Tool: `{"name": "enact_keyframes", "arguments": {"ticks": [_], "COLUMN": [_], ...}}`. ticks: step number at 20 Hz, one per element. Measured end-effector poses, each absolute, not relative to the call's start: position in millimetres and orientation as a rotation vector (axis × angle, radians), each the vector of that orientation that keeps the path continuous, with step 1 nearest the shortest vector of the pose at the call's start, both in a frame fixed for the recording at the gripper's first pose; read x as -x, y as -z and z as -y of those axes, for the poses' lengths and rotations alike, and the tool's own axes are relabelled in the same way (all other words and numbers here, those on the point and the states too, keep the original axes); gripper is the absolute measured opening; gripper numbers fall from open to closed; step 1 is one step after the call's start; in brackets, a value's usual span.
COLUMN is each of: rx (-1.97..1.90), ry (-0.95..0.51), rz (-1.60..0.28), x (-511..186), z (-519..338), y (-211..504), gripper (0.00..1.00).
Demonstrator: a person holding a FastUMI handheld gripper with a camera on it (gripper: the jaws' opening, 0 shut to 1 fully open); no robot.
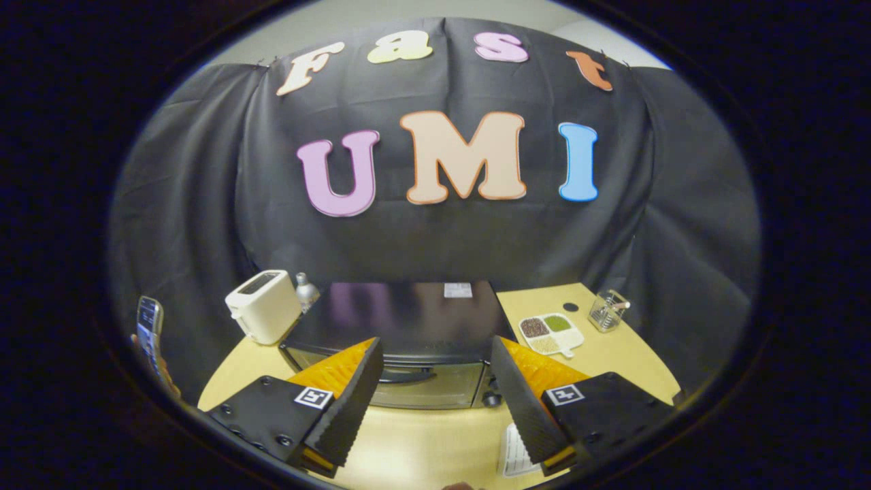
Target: Open the toaster oven, put the food inside, and close the toaster oven door.
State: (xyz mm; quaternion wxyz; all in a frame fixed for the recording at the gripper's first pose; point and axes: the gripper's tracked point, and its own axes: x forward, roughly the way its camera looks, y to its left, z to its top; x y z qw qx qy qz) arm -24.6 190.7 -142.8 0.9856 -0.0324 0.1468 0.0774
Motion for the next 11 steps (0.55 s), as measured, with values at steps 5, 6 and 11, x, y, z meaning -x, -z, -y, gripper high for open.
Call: {"name": "enact_keyframes", "arguments": {"ticks": [5,6,11], "rx": [0.066,0.064,0.039], "ry": [-0.154,-0.154,-0.157], "rz": [-0.191,-0.184,-0.185], "x": [33.1,34.8,42.8], "z": [-194.9,-194.8,-191.7], "y": [97.5,94.0,91.5], "gripper": [0.97,0.97,0.97]}}
